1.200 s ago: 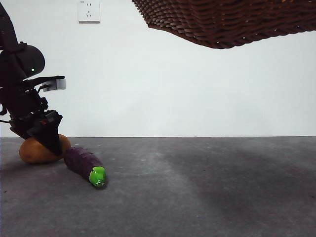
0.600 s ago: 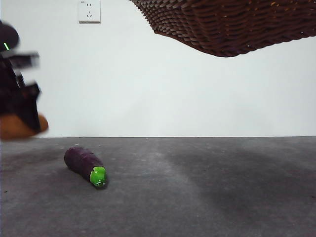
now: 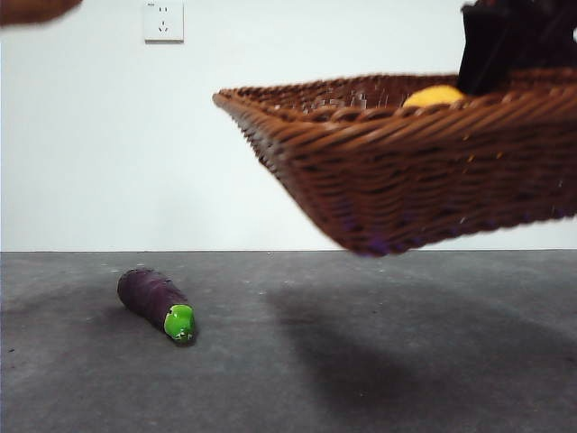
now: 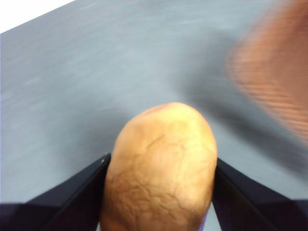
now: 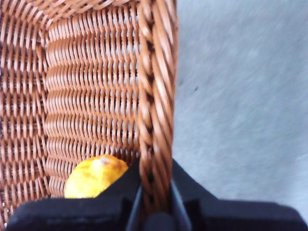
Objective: Help me put the vegetables on the table into the basket
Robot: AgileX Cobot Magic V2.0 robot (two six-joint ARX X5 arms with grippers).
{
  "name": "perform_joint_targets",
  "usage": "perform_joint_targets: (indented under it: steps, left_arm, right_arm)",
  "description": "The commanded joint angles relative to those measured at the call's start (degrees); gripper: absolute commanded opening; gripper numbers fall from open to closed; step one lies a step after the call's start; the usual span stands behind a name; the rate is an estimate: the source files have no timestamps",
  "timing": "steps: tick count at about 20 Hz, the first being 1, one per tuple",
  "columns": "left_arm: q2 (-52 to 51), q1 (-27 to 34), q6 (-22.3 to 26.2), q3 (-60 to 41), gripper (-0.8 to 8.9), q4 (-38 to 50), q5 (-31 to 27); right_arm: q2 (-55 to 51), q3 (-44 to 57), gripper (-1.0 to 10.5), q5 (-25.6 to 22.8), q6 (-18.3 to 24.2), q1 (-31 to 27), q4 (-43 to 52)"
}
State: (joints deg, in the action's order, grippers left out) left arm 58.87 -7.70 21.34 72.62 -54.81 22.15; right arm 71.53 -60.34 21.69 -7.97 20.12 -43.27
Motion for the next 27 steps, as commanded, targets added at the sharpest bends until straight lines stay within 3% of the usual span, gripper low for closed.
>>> perform_joint_targets:
  steps: [1, 4, 7, 13, 16, 21, 23, 24, 26, 27]
  left_arm:
    - [-5.07, -7.26, -2.19, -0.85, -0.05, -3.48, 0.33]
    - [-8.57, -16.90, -7.91, -0.85, -0.05, -2.73, -1.33]
    - [-7.19, -26.67, -10.97, -0.85, -0.06, -2.60, -6.14]
    - [8.37, -48.26, -13.99, -0.85, -0.06, 5.05, -14.95]
    - [17.44, -51.10, -11.67, -0.85, -0.06, 4.28, -18.64]
    - [25.73, -51.21, -11.89, -0.85, -0.05, 4.94, -18.51]
    - [26.45, -51.23, -11.91, -0.85, 0.10, 4.83, -15.82]
    - [26.47, -51.23, -11.93, -0.85, 0.78, 4.85, -14.73]
    - [26.40, -51.12, -12.17, -0.85, 3.85, 4.63, -14.45]
    - [26.34, -51.08, -12.17, -0.85, 4.53, 4.57, -14.45]
  right_arm:
    - [-0.02, 3.98, -0.1, 3.13, -3.85, 0.07, 4.37]
    - [-0.02, 7.87, -0.1, 6.36, -7.37, 0.28, 9.29]
    - [-0.02, 9.60, -0.1, 6.32, -8.59, 2.36, 10.67]
    - [-0.02, 9.70, -0.1, 5.20, -11.34, 6.19, 11.98]
    - [-0.02, 9.70, -0.1, 5.11, -11.26, 6.16, 10.86]
    - [-0.02, 9.70, -0.1, 4.55, -10.10, 6.16, 10.69]
    - [-0.02, 9.70, -0.1, 4.24, -9.79, 6.16, 10.69]
    - [-0.02, 9.70, -0.1, 4.22, -9.73, 6.16, 10.73]
    - [-0.02, 9.70, -0.1, 4.20, -9.51, 6.12, 11.08]
    - [-0.02, 9.70, -0.1, 4.24, -9.51, 6.12, 11.30]
